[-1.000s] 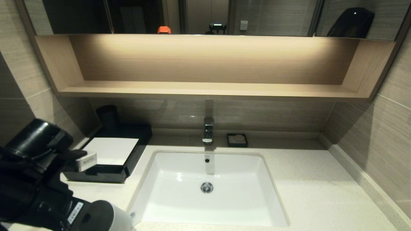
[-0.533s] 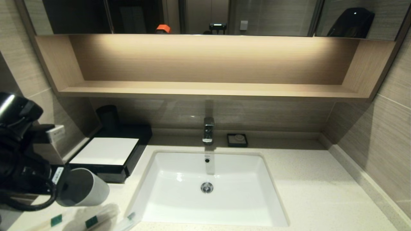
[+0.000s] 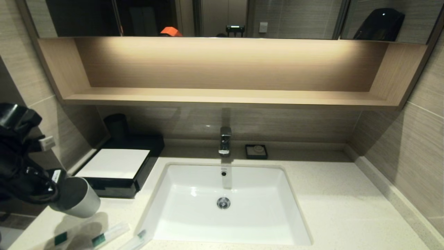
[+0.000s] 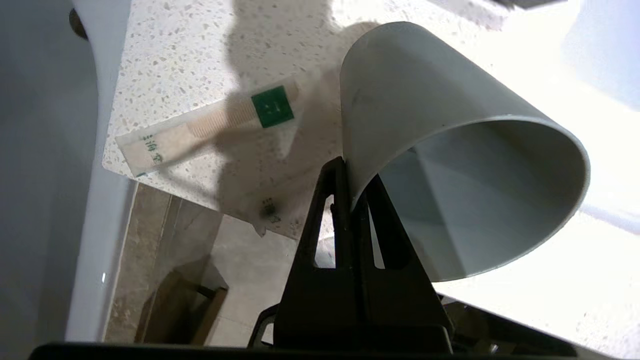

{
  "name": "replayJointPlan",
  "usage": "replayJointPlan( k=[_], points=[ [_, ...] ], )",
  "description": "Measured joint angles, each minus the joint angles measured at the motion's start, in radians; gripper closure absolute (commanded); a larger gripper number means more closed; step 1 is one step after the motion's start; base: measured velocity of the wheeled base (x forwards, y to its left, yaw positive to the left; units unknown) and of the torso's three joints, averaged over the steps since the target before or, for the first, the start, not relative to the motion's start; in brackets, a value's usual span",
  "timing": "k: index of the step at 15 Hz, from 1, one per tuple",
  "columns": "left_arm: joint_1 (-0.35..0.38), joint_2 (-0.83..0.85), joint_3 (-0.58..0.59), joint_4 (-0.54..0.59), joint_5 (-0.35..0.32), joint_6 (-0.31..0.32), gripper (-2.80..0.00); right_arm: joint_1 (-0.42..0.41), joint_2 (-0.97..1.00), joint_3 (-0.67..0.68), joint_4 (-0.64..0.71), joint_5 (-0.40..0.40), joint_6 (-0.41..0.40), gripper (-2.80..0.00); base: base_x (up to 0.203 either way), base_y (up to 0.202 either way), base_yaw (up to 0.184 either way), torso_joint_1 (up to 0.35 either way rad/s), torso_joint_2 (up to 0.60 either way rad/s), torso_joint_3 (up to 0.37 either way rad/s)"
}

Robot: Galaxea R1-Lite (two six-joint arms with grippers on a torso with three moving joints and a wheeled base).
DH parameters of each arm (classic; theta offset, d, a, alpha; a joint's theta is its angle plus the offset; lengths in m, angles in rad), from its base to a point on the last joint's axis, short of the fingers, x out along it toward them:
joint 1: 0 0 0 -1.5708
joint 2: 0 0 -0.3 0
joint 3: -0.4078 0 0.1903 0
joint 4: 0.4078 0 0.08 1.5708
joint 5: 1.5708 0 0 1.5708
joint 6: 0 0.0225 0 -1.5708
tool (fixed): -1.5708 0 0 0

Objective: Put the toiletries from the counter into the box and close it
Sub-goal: Place the cup on the table

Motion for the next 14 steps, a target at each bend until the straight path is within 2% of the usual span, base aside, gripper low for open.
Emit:
replayJointPlan(
  k=[3, 7, 12, 14],
  points=[
    [0.049, 0.067, -0.068, 0.005, -0.002, -0.016, 0.0, 0.0, 0.0, 0.0, 0.0, 0.0, 0.0, 0.0, 0.0, 0.0, 0.0, 0.0, 0.0, 0.0],
    [0.062, 0.141, -0.169, 0.007, -0.006, -0.058, 0.0, 0.0, 0.0, 0.0, 0.0, 0.0, -0.001, 0.0, 0.0, 0.0, 0.0, 0.0, 0.0, 0.0],
    [0.056, 0.236, -0.32, 0.027, -0.011, -0.209, 0.0, 0.0, 0.0, 0.0, 0.0, 0.0, 0.0, 0.0, 0.0, 0.0, 0.0, 0.0, 0.0, 0.0],
    [0.042, 0.263, -0.376, 0.056, -0.034, -0.271, 0.0, 0.0, 0.0, 0.0, 0.0, 0.0, -0.001, 0.0, 0.0, 0.0, 0.0, 0.0, 0.0, 0.0]
  ],
)
